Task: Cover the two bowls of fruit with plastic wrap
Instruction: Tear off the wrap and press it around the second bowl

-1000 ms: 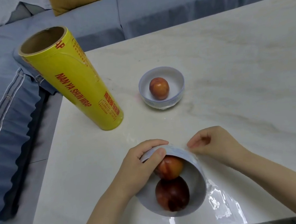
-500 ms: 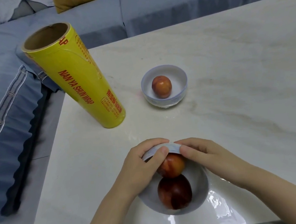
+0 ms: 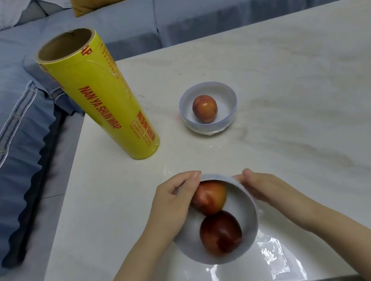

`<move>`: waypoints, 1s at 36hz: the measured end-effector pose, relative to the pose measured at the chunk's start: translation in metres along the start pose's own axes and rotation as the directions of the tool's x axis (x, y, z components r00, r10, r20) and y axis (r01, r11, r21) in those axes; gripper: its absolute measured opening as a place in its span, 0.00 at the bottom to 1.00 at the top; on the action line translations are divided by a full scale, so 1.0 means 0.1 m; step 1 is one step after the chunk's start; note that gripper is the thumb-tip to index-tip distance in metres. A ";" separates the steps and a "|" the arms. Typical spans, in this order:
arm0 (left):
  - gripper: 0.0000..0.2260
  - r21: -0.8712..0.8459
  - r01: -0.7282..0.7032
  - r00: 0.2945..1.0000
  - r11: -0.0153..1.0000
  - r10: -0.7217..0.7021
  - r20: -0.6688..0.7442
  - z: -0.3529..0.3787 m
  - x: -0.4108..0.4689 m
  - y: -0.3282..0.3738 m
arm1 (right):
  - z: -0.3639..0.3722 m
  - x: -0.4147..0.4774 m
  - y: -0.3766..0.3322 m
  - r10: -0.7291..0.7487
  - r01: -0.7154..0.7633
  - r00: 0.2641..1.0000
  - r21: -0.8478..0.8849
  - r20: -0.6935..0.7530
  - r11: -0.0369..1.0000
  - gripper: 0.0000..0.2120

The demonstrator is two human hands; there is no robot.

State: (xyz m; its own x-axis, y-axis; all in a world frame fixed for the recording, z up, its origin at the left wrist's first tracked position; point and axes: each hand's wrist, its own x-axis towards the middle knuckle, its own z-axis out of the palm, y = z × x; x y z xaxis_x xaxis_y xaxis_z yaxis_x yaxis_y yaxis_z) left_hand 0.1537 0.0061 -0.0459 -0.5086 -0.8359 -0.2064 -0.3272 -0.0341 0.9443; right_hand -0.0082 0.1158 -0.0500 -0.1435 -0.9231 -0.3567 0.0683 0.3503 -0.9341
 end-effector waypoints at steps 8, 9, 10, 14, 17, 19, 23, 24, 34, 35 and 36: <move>0.13 -0.126 0.139 0.982 0.982 -0.153 -0.114 0.17 -0.04 -0.06 | -0.03 -0.11 0.03 -0.070 0.093 0.983 0.134 -0.168 0.987 0.17; 0.12 -0.119 0.129 0.987 0.985 -0.139 -0.086 0.16 -0.01 -0.04 | -0.03 -0.11 0.01 -0.065 0.093 0.981 0.153 -0.183 0.984 0.16; 0.11 -0.095 0.113 0.992 0.989 -0.118 -0.053 0.13 0.02 -0.02 | -0.03 -0.10 0.00 -0.067 0.096 0.979 0.147 -0.192 0.984 0.14; 0.10 0.053 0.057 0.997 0.997 -0.060 0.052 0.00 0.19 0.06 | 0.00 -0.03 -0.03 -0.088 0.096 0.966 0.020 -0.243 0.995 0.09; 0.09 0.112 0.079 0.989 0.991 -0.092 0.118 0.00 0.22 0.10 | 0.03 0.05 -0.07 -0.073 0.060 0.959 -0.053 -0.273 0.997 0.06; 0.08 0.111 0.087 0.986 0.990 -0.102 0.134 0.01 0.21 0.11 | 0.04 0.09 -0.14 -0.024 0.014 0.955 -0.034 -0.294 0.999 0.06; 0.06 0.083 0.049 0.983 0.995 -0.063 0.174 0.03 0.20 0.13 | -0.04 0.13 -0.25 0.046 -0.052 0.955 -0.013 -0.294 0.999 0.08; 0.06 0.079 0.046 0.982 0.996 -0.060 0.179 0.03 0.20 0.12 | -0.06 0.13 -0.28 0.079 -0.087 0.961 -0.017 -0.267 0.996 0.08; 0.11 0.219 -0.066 0.982 0.974 0.025 0.186 0.07 0.21 0.11 | -0.23 0.18 -0.43 0.311 -0.311 0.950 -0.024 0.009 0.950 0.11; 0.12 0.229 -0.083 0.983 0.970 0.042 0.176 0.07 0.21 0.09 | -0.23 0.19 -0.44 0.319 -0.319 0.948 0.017 0.015 0.948 0.11; 0.12 0.242 -0.101 0.983 0.965 0.060 0.171 0.06 0.20 0.08 | -0.23 0.21 -0.46 0.327 -0.327 0.945 0.045 0.020 0.944 0.12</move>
State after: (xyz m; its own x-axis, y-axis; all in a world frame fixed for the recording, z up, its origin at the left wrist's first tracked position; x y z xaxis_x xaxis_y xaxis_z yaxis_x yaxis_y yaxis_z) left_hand 0.1358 -0.0075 -0.0442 -0.6559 -0.7306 -0.1901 -0.4571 0.1839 0.8702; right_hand -0.0371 0.0846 -0.0151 -0.0937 -0.7608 -0.6421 0.1563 0.6257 -0.7642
